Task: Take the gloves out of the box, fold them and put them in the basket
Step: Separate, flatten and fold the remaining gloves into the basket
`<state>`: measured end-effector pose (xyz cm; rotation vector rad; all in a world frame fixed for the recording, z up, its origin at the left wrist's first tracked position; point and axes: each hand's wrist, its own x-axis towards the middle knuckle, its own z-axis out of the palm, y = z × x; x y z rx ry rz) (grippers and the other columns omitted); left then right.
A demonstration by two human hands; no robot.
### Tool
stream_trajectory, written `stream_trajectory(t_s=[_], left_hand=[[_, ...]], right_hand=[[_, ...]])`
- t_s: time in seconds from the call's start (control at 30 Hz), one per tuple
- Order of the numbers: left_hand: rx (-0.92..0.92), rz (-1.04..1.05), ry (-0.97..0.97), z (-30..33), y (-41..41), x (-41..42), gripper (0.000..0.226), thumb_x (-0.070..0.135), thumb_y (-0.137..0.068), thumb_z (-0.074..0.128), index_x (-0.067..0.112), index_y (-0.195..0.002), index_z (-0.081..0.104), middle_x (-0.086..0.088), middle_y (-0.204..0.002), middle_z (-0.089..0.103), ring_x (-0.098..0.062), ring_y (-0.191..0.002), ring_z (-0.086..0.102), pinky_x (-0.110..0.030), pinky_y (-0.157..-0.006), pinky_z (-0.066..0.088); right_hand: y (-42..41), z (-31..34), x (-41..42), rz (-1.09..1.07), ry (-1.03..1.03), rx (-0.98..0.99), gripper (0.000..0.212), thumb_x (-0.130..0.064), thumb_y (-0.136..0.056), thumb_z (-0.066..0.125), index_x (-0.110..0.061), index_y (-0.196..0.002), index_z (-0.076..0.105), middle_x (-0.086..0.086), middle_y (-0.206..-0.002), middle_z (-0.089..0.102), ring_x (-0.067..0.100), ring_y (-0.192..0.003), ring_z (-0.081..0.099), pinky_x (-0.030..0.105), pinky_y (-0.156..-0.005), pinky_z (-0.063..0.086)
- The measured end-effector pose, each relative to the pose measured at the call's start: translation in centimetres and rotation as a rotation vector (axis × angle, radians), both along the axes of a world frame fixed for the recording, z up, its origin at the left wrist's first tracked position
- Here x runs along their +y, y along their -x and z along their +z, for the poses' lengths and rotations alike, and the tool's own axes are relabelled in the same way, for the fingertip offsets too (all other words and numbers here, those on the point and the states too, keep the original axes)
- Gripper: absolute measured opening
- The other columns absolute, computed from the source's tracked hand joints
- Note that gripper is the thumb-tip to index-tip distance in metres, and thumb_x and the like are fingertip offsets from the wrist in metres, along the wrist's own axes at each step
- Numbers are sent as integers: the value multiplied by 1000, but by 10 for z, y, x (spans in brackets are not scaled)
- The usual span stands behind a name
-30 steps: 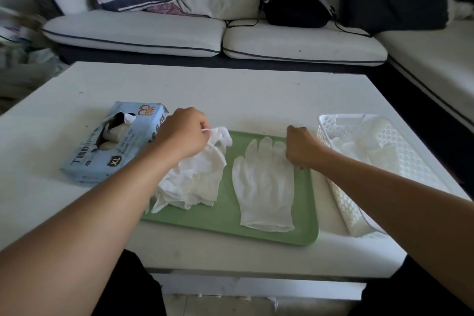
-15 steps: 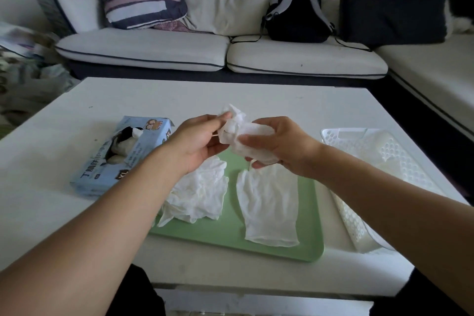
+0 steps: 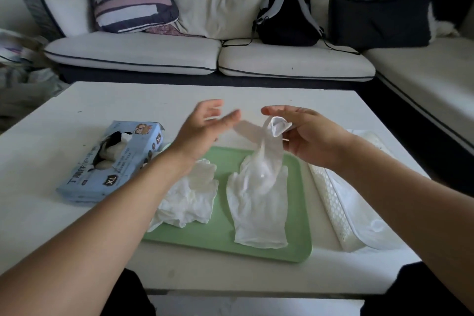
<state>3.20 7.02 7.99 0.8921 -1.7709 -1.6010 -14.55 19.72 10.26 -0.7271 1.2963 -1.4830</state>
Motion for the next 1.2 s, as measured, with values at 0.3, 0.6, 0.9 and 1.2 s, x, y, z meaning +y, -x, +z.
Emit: stream_trajectory(t_s=[0.3,0.6,0.9,1.2], left_hand=[[46,-267,-168,-2,15,39,19,9,-94,67,10,-113,69,-15,-100,77,-27,-92,75,-32,-74,59],[3,-356,-321,-1,15,36,34,28,-87,70,9,-115,72,-11,-109,76,-24,-98,73,-38,-91,56],[6,-389,-297,2,13,22,12,28,-88,76,17,-91,72,4,-78,64,-9,-61,50,-18,-53,38],[45,-232,-91,2,14,17,16,25,-87,75,24,-71,73,3,-78,66,-13,-78,59,-33,-86,43]], right_hand=[[5,10,3,214,48,3,50,-37,-74,81,-10,-113,64,13,-106,68,27,-96,68,34,-81,57],[11,6,11,244,68,285,69,25,-76,66,-8,-135,53,15,-118,62,34,-102,67,40,-87,59],[31,21,12,175,38,61,81,3,-52,43,-17,-129,61,8,-106,69,18,-79,57,24,-60,47],[37,19,10,107,159,29,44,-16,-81,60,-21,-125,58,5,-110,64,19,-96,61,30,-74,53]])
